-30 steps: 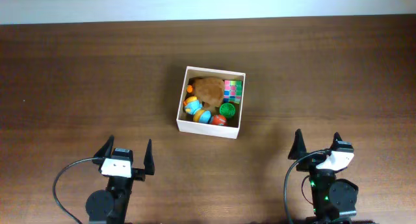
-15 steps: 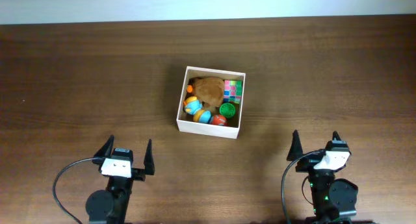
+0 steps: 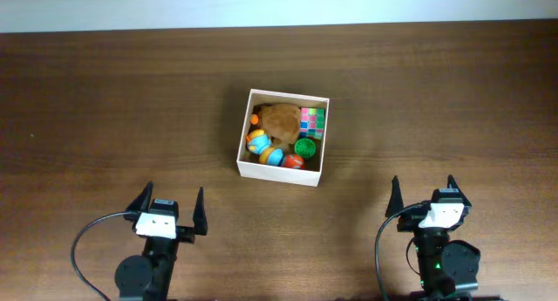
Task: Pack container
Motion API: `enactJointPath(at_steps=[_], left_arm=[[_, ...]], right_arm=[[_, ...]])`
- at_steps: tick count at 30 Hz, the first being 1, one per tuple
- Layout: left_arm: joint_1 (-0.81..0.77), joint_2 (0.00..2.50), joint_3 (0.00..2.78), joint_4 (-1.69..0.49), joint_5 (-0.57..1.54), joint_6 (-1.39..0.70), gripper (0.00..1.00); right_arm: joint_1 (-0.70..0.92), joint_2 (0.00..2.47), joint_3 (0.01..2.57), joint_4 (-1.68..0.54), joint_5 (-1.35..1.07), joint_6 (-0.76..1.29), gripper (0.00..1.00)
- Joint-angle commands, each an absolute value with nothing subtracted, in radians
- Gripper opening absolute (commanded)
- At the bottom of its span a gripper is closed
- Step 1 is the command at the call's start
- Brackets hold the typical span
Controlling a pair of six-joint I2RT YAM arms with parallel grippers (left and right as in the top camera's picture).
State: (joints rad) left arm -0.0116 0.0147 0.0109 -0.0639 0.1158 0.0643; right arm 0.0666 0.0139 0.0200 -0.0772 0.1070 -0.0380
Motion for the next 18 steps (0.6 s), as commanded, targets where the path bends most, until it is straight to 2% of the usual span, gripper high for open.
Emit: enactJointPath(at_steps=[1, 18], left_arm=[[-0.006, 0.005, 0.009, -0.070, 0.116, 0.084, 0.99], [-0.006, 0.005, 0.009, -0.070, 0.116, 0.084, 0.99]], right_arm=[[0.072, 0.003, 0.009, -0.078, 0.109, -0.057, 0.99], [0.072, 0.003, 0.009, -0.078, 0.105, -0.068, 0.99]])
